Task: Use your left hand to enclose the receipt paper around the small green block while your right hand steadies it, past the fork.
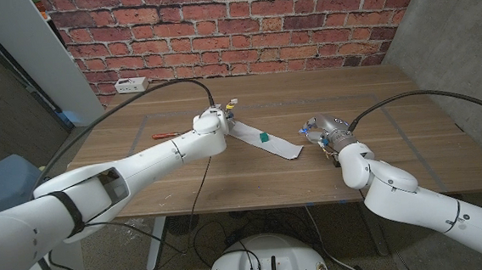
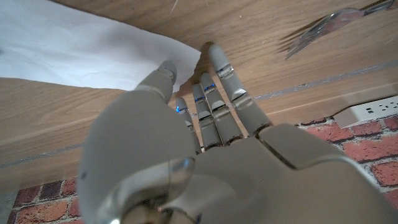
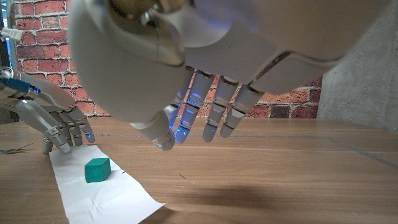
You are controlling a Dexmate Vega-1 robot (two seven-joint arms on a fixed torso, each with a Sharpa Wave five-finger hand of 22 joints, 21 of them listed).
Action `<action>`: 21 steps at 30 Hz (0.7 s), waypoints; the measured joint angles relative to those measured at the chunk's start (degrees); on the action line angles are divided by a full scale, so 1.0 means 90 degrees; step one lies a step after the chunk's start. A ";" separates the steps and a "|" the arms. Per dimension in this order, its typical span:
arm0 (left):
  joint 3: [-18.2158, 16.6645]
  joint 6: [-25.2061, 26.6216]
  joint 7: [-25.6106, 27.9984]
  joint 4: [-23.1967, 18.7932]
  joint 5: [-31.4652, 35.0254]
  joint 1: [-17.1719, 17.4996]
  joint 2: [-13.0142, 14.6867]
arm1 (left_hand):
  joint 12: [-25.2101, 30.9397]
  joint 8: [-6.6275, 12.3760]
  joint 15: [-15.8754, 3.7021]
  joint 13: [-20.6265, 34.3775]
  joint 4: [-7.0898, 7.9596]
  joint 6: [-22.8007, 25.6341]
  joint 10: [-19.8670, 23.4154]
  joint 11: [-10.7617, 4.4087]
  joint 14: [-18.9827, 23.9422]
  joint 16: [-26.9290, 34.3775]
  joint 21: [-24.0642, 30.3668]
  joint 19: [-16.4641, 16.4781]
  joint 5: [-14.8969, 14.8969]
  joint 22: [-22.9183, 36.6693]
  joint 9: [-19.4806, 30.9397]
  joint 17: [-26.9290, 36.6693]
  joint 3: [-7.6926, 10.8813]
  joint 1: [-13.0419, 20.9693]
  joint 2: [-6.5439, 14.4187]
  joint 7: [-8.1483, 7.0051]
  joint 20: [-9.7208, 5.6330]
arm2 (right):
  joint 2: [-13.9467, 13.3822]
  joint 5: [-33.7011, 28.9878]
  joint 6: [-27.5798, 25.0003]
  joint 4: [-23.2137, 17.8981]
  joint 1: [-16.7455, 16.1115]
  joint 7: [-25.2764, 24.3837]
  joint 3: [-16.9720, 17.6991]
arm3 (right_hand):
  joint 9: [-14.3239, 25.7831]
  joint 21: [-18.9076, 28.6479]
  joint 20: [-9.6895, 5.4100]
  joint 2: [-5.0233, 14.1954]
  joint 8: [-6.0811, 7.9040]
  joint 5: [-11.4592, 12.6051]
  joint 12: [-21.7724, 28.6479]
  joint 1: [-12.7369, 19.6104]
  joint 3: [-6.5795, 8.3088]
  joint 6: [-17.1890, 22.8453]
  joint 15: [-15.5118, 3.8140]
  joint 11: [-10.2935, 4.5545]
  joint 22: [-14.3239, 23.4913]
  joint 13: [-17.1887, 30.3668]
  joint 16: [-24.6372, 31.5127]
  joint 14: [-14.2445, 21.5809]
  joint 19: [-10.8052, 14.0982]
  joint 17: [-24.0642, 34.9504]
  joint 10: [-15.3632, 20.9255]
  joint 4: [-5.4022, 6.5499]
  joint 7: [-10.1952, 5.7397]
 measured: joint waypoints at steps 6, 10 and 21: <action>-0.0022 -0.0265 0.0228 -0.0011 0.0004 0.0102 0.0045 | 0.0183 0.0121 -0.0131 0.0070 0.0003 0.0551 0.0516 -0.0162 0.0560 0.0146 0.0161 0.0291 0.0068 0.0000 0.0018 -0.0044 0.0261 0.0427 0.0079 0.0256 -0.0109 | -0.0008 0.0015 0.0029 -0.0003 -0.0016 -0.0018 0.0030 | 0.0000 0.0000 0.0000 0.0000 0.0000 0.0000 0.0000 0.0000 -0.0040 0.0000 0.0000 0.0014 0.0000 0.0000 0.0024 0.0000 0.0000 0.0044 -0.0014 0.0014 0.0000; -0.0096 -0.0408 0.0416 -0.0031 0.0009 0.0195 0.0062 | 0.0376 0.0298 -0.0314 0.0149 -0.0035 0.1227 0.1085 -0.0391 0.1198 0.0363 0.0350 0.0524 0.0111 0.0031 0.0075 0.0022 0.0452 0.0832 0.0147 0.0464 -0.0185 | -0.0009 0.0023 0.0036 -0.0004 -0.0018 -0.0019 0.0037 | 0.0000 0.0000 0.0000 0.0000 -0.0049 0.0000 -0.0023 0.0000 -0.0085 0.0000 0.0000 0.0024 0.0000 0.0000 0.0048 -0.0001 0.0000 0.0073 -0.0024 0.0007 0.0000; -0.0497 -0.1122 0.1306 -0.0053 0.0140 0.0695 0.0079 | 0.0755 0.0634 -0.0459 0.0453 -0.0036 0.2497 0.2025 -0.0591 0.1948 0.0723 0.0688 0.0795 0.0125 0.0030 0.0194 0.0104 0.0452 0.1373 0.0049 0.0472 -0.0275 | -0.0010 0.0061 0.0062 0.0032 0.0001 -0.0011 0.0067 | 0.0000 0.0000 -0.0051 0.0000 -0.0099 0.0000 -0.0047 0.0000 -0.0171 -0.0060 0.0001 0.0023 -0.0001 -0.0001 0.0072 -0.0001 0.0018 0.0102 -0.0024 0.0041 0.0010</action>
